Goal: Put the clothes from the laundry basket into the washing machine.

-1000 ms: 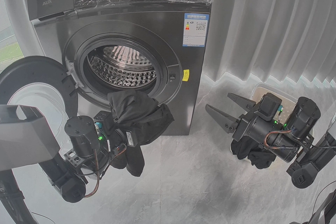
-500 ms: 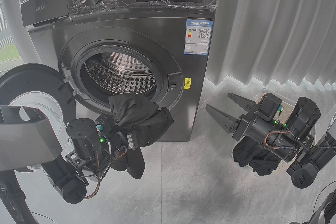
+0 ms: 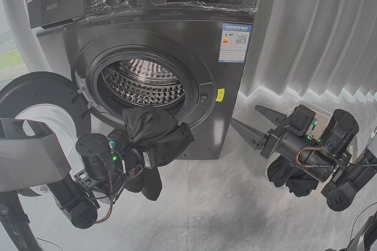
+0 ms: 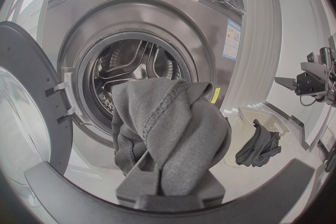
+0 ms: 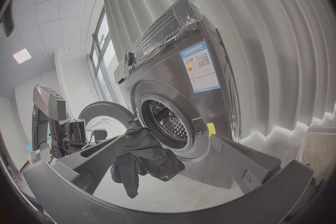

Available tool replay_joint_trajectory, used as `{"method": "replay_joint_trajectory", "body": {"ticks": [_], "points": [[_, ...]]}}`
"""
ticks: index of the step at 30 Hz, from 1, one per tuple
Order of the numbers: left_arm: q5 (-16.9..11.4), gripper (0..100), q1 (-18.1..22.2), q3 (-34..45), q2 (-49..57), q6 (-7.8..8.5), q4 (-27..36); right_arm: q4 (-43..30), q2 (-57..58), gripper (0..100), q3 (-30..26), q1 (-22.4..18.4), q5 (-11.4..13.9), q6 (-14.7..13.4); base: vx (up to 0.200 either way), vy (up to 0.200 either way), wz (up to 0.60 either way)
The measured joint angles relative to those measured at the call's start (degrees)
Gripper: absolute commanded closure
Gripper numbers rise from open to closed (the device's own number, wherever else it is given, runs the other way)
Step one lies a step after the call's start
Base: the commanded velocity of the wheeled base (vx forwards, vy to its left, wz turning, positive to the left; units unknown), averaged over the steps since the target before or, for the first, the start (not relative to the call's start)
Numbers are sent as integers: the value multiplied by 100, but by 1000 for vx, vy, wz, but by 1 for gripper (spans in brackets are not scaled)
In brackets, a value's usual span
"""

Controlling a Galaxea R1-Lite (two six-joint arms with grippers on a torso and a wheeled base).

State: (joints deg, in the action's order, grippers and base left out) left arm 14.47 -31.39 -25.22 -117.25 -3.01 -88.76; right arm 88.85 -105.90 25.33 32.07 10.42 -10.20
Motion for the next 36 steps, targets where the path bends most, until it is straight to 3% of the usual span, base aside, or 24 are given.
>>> {"method": "replay_joint_trajectory", "body": {"ticks": [9,21,33,36], "points": [[-5,100,-27,12,-4,-13,0,0,-16,0,7,-11,-9,0,0,200,0],[2,100,-79,28,-15,-5,0,2,-20,0,-4,-5,-6,2,0,0,0],[-9,100,-85,34,-22,-13,2,0,-27,0,-11,-5,-123,0,200,0,0],[-9,100,-85,30,-22,-13,2,0,-27,0,-11,-2,-123,0,0,0,0]]}}
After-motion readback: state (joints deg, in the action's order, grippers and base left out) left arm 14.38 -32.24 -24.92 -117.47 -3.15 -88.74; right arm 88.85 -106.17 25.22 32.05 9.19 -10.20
